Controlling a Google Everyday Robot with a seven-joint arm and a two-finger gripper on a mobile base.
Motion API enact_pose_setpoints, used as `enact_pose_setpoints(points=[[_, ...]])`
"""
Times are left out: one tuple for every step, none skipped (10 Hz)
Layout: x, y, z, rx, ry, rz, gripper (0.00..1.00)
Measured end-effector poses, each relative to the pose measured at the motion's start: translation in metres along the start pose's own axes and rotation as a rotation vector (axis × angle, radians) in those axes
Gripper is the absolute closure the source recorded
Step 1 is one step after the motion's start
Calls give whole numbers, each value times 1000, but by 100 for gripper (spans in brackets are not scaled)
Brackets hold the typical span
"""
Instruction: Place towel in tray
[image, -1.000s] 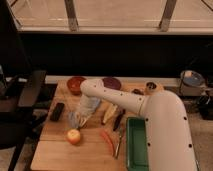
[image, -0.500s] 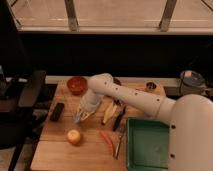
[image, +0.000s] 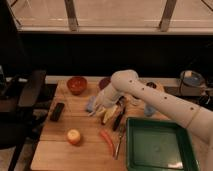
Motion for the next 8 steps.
enact_pose_setpoints(points=[[11, 21, -21, 7, 30, 56, 100], [19, 39, -39, 6, 58, 103, 100], [25, 59, -57, 9, 84, 157, 100], [30, 77, -74, 17, 107, 205, 100], [32, 86, -80, 20, 116, 226, 100], [32, 87, -82, 22, 118, 230, 100], [31, 85, -81, 22, 116, 227, 100], [32, 86, -81, 22, 117, 229, 100]])
